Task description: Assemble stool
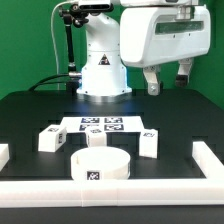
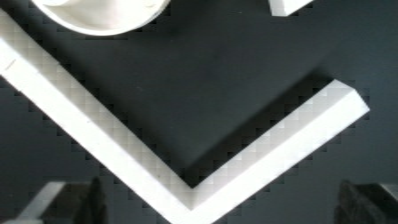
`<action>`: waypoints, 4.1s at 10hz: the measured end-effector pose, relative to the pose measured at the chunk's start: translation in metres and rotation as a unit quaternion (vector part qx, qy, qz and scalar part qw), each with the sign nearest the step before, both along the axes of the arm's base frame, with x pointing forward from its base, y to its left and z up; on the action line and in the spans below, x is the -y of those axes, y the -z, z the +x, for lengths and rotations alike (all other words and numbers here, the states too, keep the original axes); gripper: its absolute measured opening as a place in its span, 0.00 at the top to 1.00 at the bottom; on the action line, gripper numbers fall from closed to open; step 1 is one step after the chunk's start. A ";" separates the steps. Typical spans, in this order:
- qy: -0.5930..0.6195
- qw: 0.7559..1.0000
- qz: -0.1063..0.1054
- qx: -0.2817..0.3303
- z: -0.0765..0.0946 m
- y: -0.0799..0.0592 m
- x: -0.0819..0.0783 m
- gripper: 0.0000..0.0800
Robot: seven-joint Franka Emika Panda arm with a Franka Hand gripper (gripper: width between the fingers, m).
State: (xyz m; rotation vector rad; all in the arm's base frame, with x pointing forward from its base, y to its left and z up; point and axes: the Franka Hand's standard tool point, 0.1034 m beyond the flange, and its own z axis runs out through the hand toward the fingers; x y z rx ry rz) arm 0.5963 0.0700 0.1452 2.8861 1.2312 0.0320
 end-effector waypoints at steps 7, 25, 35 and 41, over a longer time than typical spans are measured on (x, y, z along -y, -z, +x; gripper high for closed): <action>-0.024 1.000 -0.003 -0.002 -0.007 0.010 0.017 0.19; -0.086 0.996 0.005 0.001 -0.046 0.100 0.085 0.19; -0.119 0.993 0.010 -0.011 -0.059 0.135 0.092 0.30; -0.120 0.993 0.010 -0.010 -0.058 0.135 0.092 0.96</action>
Offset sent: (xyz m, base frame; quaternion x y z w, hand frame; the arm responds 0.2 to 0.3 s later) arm 0.0000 0.0000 0.0000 0.0000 0.0000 0.0000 1.0000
